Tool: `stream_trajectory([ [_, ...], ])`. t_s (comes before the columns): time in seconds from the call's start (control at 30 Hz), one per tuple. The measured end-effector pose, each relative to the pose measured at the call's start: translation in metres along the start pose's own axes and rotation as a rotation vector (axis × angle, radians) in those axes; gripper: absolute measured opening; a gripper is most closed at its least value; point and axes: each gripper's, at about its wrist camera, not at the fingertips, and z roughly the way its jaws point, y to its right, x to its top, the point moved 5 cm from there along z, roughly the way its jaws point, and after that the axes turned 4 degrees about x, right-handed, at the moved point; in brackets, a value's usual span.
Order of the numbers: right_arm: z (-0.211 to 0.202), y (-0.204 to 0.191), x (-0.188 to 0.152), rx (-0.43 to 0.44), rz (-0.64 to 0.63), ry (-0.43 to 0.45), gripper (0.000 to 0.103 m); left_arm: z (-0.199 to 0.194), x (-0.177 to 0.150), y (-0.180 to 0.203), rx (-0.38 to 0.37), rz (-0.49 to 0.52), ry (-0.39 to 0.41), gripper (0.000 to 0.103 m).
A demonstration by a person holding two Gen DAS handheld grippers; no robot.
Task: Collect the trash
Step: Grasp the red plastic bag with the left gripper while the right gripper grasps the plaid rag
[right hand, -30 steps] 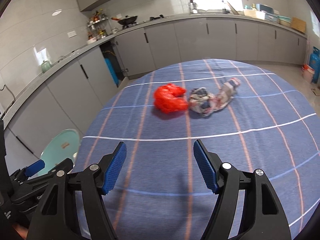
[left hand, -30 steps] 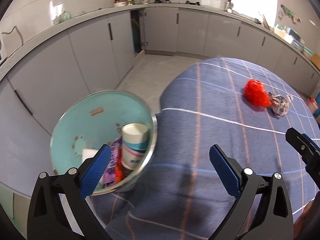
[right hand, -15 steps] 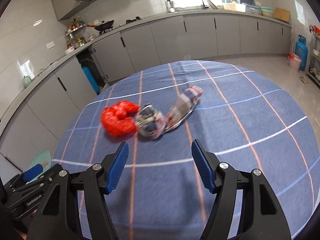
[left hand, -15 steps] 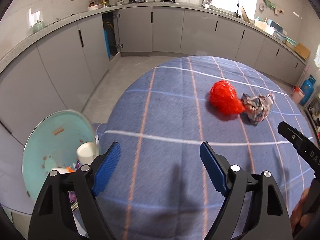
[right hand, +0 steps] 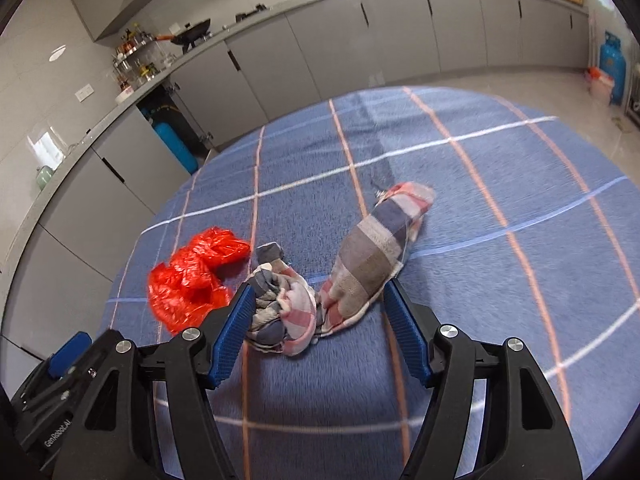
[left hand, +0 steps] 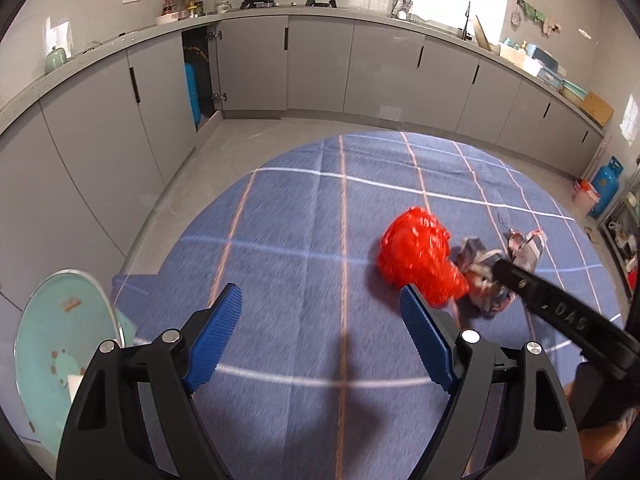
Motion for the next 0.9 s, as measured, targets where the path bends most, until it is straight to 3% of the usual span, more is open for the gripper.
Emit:
stream_trajectory([
  [0.1, 0.005, 0.001, 0.001, 0.034, -0.001, -0.015, 0.055, 0.005, 0.006, 0.004, -0.013, -0.005, -0.004, 0.079],
  [0.17, 0.006, -0.002, 0.001, 0.059, -0.013, -0.022, 0.037, 0.008, 0.009, 0.009, -0.018, -0.004, -0.005, 0.079],
  [0.27, 0.001, -0.007, 0.001, 0.089, -0.034, -0.025, 0.021, 0.016, 0.012, 0.02, -0.024, 0.004, -0.015, 0.079],
  [0.4, -0.015, 0.005, 0.002, 0.107, 0.004, 0.005, 0.019, 0.022, 0.016, 0.034, -0.047, 0.009, -0.019, 0.079],
  [0.67, -0.047, 0.04, 0.004, 0.052, 0.075, 0.115, 0.019, 0.029, 0.022, 0.067, -0.112, 0.025, -0.027, 0.079],
  [0.9, -0.06, 0.06, 0.006, 0.022, 0.143, 0.177, 0.019, 0.036, 0.025, 0.083, -0.101, 0.048, -0.021, 0.079],
])
